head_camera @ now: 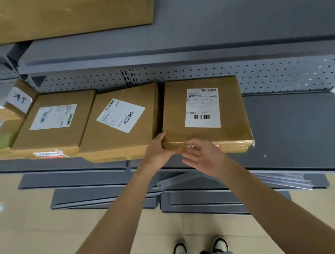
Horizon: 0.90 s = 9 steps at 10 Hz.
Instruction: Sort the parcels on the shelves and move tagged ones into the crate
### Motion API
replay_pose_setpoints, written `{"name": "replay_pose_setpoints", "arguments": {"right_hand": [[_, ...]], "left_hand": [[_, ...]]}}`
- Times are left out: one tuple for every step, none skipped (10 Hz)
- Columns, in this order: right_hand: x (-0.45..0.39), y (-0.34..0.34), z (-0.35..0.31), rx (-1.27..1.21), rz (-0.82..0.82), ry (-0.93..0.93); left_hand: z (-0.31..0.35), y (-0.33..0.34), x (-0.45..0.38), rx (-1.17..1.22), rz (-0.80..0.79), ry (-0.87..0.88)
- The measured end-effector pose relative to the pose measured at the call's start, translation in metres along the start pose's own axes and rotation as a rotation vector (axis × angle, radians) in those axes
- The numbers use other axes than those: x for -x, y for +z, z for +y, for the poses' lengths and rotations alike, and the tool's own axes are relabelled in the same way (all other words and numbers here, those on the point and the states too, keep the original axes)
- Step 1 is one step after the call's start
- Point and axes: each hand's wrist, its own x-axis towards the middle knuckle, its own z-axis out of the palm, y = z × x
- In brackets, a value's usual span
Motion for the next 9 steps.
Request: {"name": "replay_pose_setpoints", "arguments": {"right_hand": [[-0.005,-0.005,0.008,0.043,0.073,0.007],[-0.007,-0.012,0.007,0.057,0.217,-0.033],[-0.003,-0.028,-0.009,0.06,0.483,-0.124],[0.007,-0.042,-0.02,0.122,0.585,-0.151],[0.021,-0.05,-0.021,0.147,0.667,-0.199],[0.04,-0.056,-0.015,0.1,0.719,-0.228],[0.06,-0.062,-0.001,0.066,0.71,-0.217],[0.079,-0.075,0.021,0.136,0.696,-0.217],[0.102,-0.084,0.042,0.154,0.697,-0.226]], "left_hand": [[0.001,-0.001,-0.003,-0.028,0.004,-0.001],[-0.003,-0.001,-0.003,-0.031,0.002,-0.009],[-0.005,-0.001,-0.001,-0.024,-0.014,-0.012],[-0.005,0.001,0.002,-0.056,0.0,-0.001],[-0.003,0.003,0.008,-0.077,0.025,0.063],[-0.005,0.006,0.016,-0.144,0.078,0.149],[-0.008,0.012,0.027,-0.205,0.14,0.194],[-0.011,0.017,0.039,-0.251,0.141,0.24],[-0.01,0.016,0.054,-0.218,0.095,0.241]]}}
